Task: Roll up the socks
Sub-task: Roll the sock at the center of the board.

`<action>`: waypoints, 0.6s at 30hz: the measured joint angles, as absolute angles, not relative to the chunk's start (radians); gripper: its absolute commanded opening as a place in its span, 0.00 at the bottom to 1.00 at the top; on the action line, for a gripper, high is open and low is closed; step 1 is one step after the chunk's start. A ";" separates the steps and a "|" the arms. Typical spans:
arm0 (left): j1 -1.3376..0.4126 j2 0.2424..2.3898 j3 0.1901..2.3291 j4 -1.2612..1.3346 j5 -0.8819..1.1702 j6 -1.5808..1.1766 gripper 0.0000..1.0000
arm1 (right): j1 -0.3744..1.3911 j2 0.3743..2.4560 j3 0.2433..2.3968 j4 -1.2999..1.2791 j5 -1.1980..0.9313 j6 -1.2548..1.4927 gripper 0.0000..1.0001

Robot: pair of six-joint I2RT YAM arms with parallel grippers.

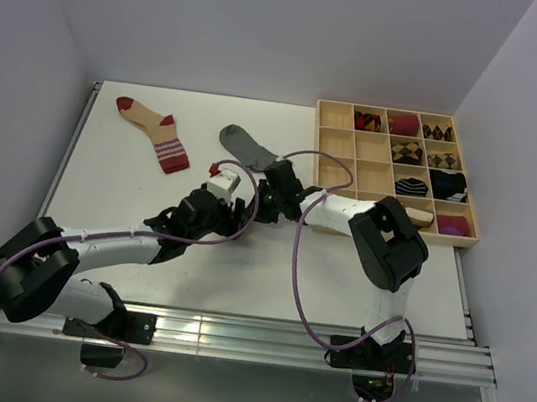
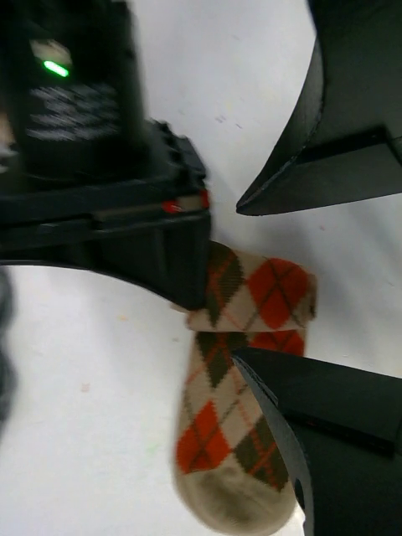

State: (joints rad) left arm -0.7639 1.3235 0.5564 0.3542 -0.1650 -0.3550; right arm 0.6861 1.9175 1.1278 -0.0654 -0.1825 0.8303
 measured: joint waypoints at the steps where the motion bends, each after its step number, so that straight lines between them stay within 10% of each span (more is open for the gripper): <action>1: -0.773 1.327 0.545 0.349 -0.178 -0.350 0.70 | 0.685 1.917 1.128 -0.065 -0.183 0.831 0.00; 18: -0.863 1.500 0.519 0.329 -0.297 -0.273 0.61 | 0.684 1.923 1.140 -0.081 -0.192 0.833 0.00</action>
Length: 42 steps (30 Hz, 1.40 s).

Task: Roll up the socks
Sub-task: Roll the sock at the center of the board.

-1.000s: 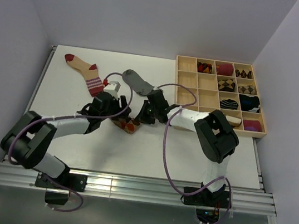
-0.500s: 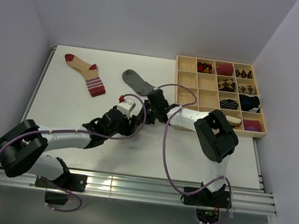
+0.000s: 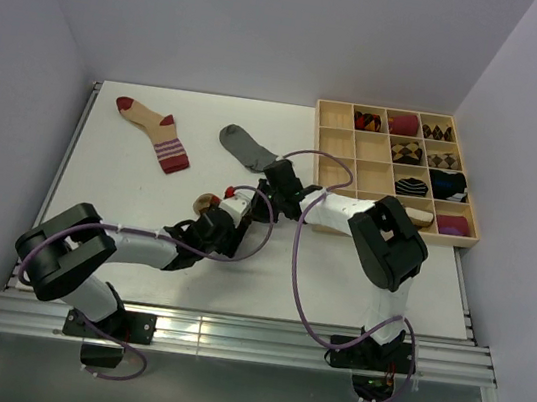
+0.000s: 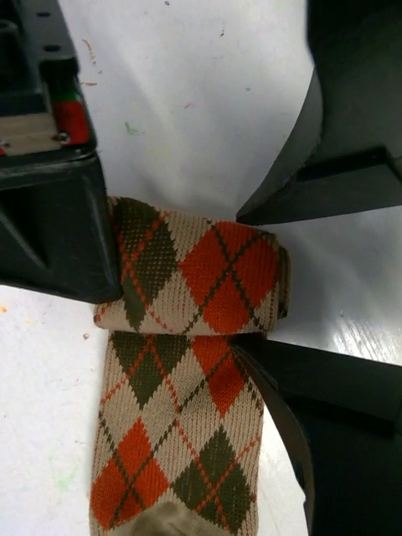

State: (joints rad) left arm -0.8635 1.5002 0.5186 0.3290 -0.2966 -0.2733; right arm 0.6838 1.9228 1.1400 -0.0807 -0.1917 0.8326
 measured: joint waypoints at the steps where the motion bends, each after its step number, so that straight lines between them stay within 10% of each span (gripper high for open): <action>1: -0.865 1.510 0.521 0.328 -0.305 -0.275 0.54 | 0.684 1.923 1.141 -0.082 -0.192 0.833 0.00; 7: -0.868 1.512 0.526 0.329 -0.323 -0.305 0.25 | 0.683 1.923 1.142 -0.083 -0.192 0.833 0.00; 19: -0.870 1.444 0.524 0.306 -0.358 -0.309 0.60 | 0.683 1.925 1.152 -0.099 -0.194 0.831 0.00; 42: -0.640 1.400 0.451 0.425 -0.157 -0.451 0.57 | 0.685 1.926 1.146 -0.059 -0.224 0.778 0.00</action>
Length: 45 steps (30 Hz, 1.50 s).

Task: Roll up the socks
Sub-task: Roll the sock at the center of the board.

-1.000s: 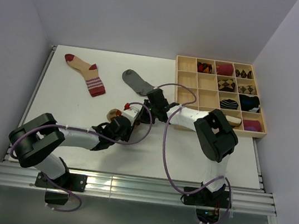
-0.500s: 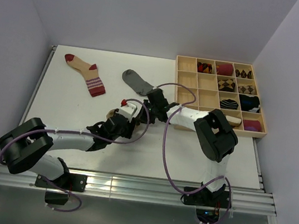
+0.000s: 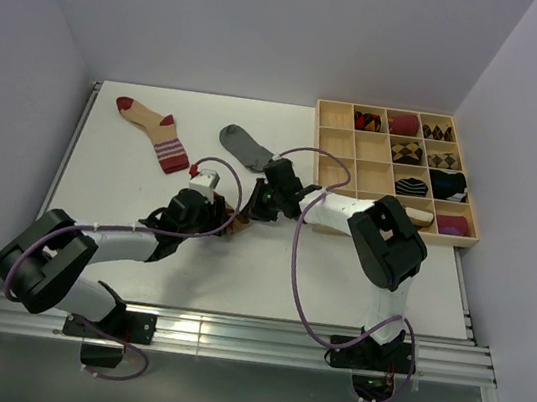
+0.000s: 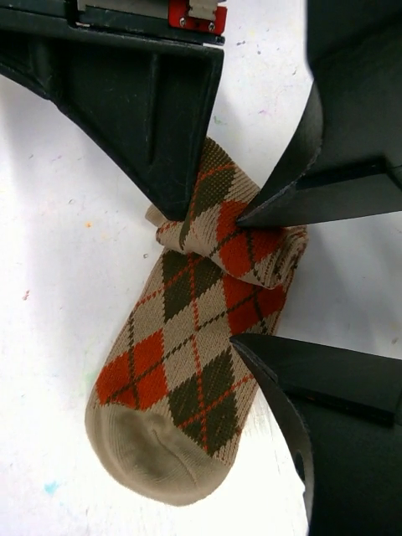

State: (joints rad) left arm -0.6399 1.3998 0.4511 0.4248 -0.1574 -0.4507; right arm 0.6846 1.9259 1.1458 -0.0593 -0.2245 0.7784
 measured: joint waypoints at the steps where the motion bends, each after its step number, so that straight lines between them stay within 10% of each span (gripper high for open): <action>1: -0.633 1.404 0.451 0.429 -0.141 -0.457 0.57 | 0.685 1.926 1.144 -0.058 -0.224 0.776 0.00; 45: -0.501 1.635 0.609 0.454 -0.011 -0.538 0.54 | 0.692 1.908 1.140 -0.094 -0.271 0.624 0.00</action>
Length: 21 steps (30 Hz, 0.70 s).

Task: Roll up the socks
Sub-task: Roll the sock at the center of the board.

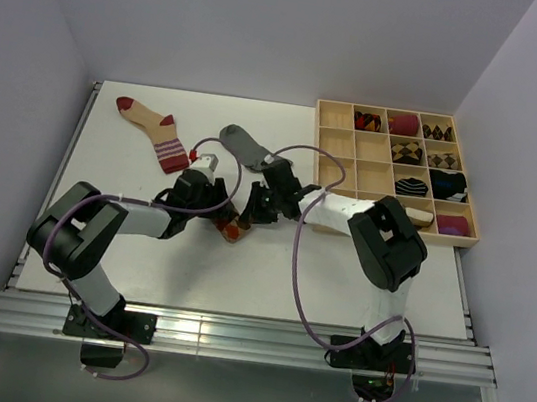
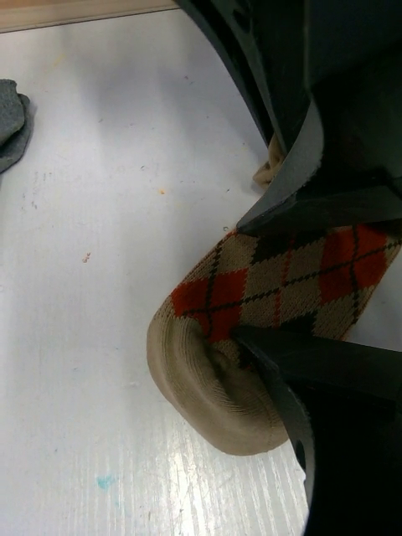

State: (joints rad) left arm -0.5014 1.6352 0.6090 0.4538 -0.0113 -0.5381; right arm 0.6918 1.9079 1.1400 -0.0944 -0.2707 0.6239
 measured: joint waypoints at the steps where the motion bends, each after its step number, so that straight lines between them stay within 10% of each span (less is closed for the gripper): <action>1: -0.501 1.635 0.609 0.456 -0.011 -0.537 0.54 | 0.693 1.921 1.148 -0.097 -0.274 0.629 0.00; 21: -0.664 1.257 0.564 0.384 -0.089 -0.374 0.60 | 0.698 1.968 1.238 -0.199 -0.253 0.684 0.00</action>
State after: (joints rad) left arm -0.6640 1.2568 0.5636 0.3836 -0.0891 -0.3740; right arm 0.6979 1.9678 1.2381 -0.1986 -0.2535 0.6838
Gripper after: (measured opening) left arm 0.601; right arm 0.202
